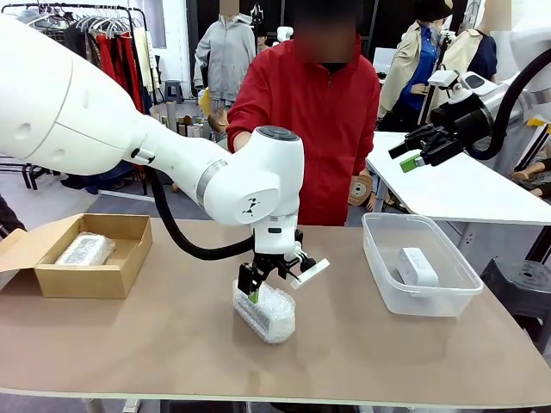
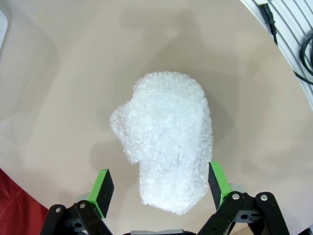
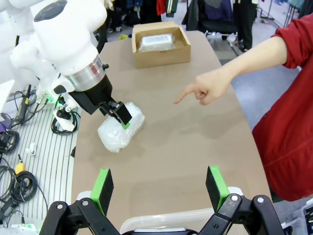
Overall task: Separate and place wrapped and unwrapped clocks.
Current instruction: Pick up the Digital clock indicated by the person.
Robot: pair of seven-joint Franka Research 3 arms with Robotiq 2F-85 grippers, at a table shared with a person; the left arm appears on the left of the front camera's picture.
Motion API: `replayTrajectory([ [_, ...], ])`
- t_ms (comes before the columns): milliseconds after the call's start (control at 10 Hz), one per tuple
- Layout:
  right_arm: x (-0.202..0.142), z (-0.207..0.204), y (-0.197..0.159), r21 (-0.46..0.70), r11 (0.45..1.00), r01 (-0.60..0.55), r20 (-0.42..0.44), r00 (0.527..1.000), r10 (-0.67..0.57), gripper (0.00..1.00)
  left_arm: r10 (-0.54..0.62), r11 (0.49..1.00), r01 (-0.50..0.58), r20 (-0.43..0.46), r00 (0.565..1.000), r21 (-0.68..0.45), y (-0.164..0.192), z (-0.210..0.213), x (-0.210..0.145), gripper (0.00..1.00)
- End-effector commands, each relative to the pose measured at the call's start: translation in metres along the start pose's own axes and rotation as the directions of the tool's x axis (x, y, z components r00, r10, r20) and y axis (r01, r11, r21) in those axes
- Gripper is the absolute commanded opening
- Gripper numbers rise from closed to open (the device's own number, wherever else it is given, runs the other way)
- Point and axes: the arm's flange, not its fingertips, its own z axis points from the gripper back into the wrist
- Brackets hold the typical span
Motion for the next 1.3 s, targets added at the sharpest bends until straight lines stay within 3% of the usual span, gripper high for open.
replayTrajectory([
  [0,0.004,0.003,-0.002,-0.005,1.000,0.004,0.002,1.000,-0.004,1.00,0.043,0.999,-0.043,0.012,0.999,0.019,-0.008,-0.007,-0.001,1.00],
  [700,0.004,0.003,-0.002,-0.005,1.000,0.004,0.002,1.000,-0.004,1.00,0.062,0.998,-0.061,0.029,0.998,-0.027,-0.014,-0.035,-0.008,1.00],
  [800,0.004,0.003,-0.002,-0.005,1.000,0.004,0.002,1.000,-0.004,1.00,0.059,0.998,-0.059,0.024,0.998,-0.033,-0.014,-0.037,-0.009,0.92],
  [1200,0.004,0.003,-0.002,-0.005,1.000,0.004,0.002,1.000,-0.004,1.00,0.067,0.997,-0.066,0.014,0.998,-0.041,-0.014,-0.038,-0.013,0.14],
])
